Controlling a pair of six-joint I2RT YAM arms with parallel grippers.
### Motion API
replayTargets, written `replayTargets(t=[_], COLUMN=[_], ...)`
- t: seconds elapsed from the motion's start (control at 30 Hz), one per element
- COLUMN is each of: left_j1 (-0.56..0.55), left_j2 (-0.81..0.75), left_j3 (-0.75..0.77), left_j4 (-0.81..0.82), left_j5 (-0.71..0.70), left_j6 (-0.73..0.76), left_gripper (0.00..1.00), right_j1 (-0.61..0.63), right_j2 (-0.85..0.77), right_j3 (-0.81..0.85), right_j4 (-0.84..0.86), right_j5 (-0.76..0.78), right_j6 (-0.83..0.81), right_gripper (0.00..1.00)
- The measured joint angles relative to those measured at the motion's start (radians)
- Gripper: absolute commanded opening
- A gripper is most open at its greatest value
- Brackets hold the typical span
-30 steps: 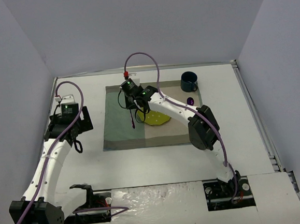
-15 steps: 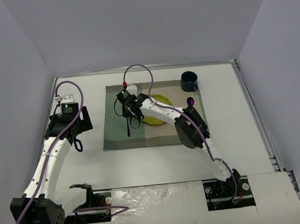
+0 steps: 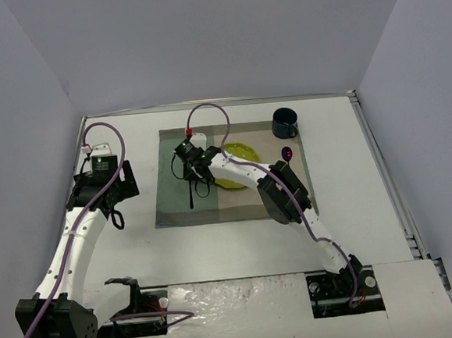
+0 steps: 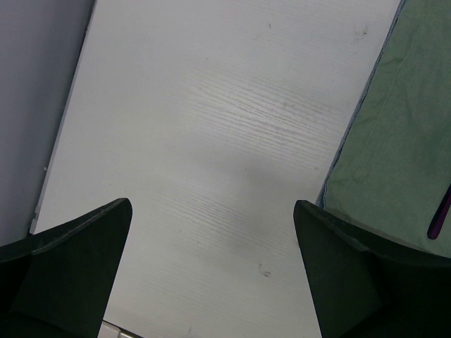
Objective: Set the dinner table for one person
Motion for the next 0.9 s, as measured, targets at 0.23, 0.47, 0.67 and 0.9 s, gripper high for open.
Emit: replayTargets(t=[0.23,0.47,0.67,0.9], left_j1=[0.004,0.005,0.007,0.007], left_j2=[0.000,0.000,0.000,0.000], left_j3=[0.000,0.000,0.000,0.000], left_j4=[0.001,0.001,0.001,0.002], left_j5=[0.000,0.001,0.001,0.005], left_j6=[0.000,0.000,0.000,0.000], left_gripper=[0.97,0.97,0.97,0.97], right_j1=[0.001,0.004,0.004,0.004], right_j2=[0.004,0.006,0.009,0.011], right_j3=[0.000,0.000,0.003,0.005], right_j4=[0.016,0.030,0.035,0.038], right_j5=[-0.003,-0.003,-0.006,-0.011], right_j6=[0.019,0.031,0.033,0.034], right_gripper=[0.00,0.00,0.00,0.15])
